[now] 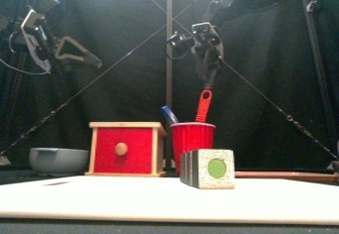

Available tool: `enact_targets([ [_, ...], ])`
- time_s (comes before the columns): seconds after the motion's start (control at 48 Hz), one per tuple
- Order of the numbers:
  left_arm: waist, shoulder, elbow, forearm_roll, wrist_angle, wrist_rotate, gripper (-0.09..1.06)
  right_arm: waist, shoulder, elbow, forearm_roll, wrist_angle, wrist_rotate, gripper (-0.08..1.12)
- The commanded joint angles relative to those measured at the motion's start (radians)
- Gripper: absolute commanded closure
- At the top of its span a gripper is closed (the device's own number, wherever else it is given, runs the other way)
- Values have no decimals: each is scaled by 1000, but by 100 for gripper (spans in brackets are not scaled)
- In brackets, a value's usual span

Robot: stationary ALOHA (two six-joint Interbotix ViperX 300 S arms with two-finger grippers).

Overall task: Place sushi on board then cut the sushi with the knife then place the pieces on the plate
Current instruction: Pick knife at handle with right hand

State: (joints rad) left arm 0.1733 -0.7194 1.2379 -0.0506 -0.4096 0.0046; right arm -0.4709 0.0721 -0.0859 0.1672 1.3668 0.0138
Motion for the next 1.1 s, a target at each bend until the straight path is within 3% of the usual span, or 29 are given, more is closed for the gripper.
enact_targets([
  [0.021,8,2,-17,0,-5,-2,98,-9,23,-87,6,48,-32,18],
  [0.354,14,0,-12,-5,-5,0,98,-6,163,-193,9,158,-80,18],
  [1.104,25,2,2,-5,-3,-2,98,9,213,-127,12,161,-78,18],
])
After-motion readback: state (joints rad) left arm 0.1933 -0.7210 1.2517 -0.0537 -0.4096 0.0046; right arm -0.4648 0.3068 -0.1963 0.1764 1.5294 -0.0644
